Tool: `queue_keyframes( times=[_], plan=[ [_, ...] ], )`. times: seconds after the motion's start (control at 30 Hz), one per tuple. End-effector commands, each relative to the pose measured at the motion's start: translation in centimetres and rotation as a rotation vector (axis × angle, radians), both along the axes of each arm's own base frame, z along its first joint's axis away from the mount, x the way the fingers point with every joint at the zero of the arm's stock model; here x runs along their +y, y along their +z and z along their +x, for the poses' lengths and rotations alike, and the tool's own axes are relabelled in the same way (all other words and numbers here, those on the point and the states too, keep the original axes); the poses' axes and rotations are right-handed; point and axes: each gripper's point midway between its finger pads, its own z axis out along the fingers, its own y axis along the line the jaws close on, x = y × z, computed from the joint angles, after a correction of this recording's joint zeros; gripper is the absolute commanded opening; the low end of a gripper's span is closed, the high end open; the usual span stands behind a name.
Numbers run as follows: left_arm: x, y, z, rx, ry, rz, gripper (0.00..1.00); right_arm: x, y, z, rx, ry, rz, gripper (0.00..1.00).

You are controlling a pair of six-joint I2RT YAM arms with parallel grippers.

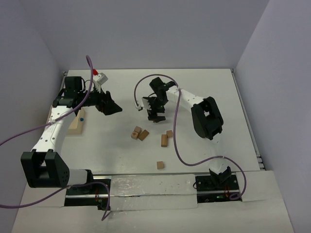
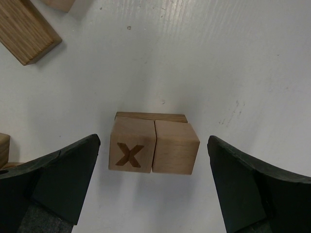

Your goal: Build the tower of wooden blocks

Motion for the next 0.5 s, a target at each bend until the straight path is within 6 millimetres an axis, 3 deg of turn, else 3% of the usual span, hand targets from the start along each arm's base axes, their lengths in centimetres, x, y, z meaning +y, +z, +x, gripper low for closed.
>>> queue_keyframes(
  times=[0.0, 0.47],
  plan=[
    [-0.1, 1.0, 0.1, -0.041, -0.029, -0.011, 0.99, 0.4, 0.1, 0.9, -0.032, 0.018, -0.017, 1.00],
    [0.1, 0.9, 0.1, -0.044, -0.027, 0.000, 0.99, 0.3, -1.2, 1.2, -0.052, 0.033, -0.073, 1.00]
  ],
)
